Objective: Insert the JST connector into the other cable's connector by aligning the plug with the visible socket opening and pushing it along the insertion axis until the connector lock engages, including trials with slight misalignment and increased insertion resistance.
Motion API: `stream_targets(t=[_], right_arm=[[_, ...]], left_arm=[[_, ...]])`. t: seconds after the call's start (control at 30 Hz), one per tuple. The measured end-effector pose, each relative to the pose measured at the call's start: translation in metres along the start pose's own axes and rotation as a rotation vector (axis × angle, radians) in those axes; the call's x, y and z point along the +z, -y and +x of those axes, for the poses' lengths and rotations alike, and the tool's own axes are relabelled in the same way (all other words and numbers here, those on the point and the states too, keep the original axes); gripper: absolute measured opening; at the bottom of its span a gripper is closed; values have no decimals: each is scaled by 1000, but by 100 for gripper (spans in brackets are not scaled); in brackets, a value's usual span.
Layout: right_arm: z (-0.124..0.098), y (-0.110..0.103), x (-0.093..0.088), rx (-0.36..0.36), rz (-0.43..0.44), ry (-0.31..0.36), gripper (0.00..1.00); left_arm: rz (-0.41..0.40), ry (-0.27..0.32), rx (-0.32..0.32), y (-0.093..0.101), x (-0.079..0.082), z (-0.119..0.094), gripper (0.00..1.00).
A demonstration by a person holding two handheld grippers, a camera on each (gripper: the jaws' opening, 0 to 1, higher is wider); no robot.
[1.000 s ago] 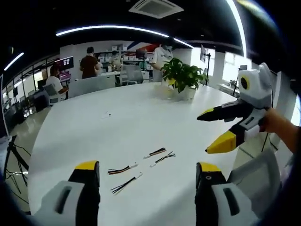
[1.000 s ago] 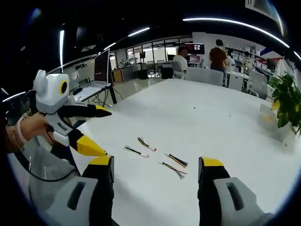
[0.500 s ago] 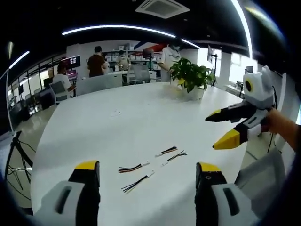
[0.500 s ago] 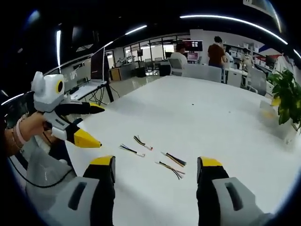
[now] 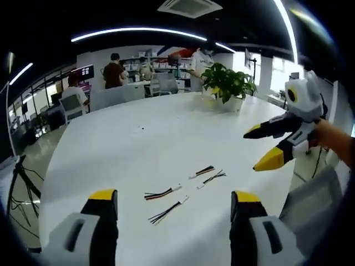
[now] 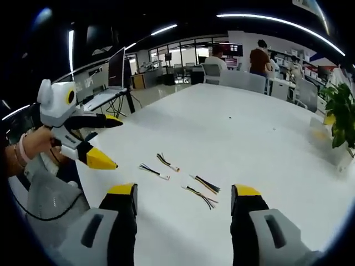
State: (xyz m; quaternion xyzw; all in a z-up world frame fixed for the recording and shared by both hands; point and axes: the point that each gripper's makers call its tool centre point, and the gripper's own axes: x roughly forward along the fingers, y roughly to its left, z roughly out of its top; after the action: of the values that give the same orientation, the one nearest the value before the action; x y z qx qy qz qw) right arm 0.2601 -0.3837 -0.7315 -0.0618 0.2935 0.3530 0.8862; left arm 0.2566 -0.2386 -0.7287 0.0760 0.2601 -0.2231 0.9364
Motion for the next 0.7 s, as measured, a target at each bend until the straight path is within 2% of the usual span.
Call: stream_targets(t=[0.27,0.43,0.5,0.57,0.7], right_arm=[[11,3,-2,10,-4,-11,67],[18,0,0,33,-22,-4,66],[23,0,1,44,-18,-7,65],[27,0,4,53,-13,-6,65],[32,0,17,82,7,8,64]], left_arm=[[-14,-27,-30,9,-11,7,81],[3,-17,-37,3,-5,9,80],[5,6,-29,-5,2,9,79],[-25,19,-27,-11,7,10,79],[-141,59,-55,-20,18,11,79]])
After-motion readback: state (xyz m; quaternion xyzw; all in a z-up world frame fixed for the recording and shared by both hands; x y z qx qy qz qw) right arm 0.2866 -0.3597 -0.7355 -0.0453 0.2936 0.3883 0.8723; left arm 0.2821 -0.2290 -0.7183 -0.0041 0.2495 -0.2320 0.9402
